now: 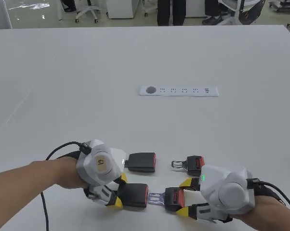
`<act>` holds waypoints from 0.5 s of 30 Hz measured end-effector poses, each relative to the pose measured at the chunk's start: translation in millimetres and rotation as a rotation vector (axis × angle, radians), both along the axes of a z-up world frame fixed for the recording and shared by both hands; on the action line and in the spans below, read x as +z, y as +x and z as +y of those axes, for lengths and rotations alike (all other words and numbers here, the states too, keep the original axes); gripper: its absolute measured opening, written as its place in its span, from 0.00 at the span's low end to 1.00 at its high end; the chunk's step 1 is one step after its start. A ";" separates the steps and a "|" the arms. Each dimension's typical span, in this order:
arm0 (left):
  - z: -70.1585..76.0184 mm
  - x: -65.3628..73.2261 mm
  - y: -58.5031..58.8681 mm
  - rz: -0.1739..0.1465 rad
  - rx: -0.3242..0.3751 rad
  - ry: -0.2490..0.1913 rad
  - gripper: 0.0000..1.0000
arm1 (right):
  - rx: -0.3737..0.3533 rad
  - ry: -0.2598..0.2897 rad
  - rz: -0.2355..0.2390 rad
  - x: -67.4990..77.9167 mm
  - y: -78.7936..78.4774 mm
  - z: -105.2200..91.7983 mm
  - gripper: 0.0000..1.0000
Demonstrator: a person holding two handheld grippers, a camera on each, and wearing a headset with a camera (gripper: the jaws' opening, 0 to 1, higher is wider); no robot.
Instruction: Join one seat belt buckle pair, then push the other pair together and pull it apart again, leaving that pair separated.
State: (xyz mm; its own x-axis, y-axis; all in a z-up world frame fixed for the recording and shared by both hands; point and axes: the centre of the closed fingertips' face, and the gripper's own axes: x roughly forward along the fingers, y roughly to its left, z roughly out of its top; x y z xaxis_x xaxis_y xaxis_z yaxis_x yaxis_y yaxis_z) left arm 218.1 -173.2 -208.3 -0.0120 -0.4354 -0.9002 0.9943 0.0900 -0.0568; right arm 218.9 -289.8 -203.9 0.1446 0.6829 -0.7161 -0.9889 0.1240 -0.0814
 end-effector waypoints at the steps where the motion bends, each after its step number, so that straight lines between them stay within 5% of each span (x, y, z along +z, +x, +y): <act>1: 0.6 -0.6 0.5 0.000 0.001 0.000 0.32 | 0.002 0.000 -0.002 -0.3 0.7 0.8 0.31; 15: -1.1 1.5 -1.4 0.000 0.002 0.001 0.32 | 0.010 0.004 -0.006 0.3 -1.8 13.5 0.31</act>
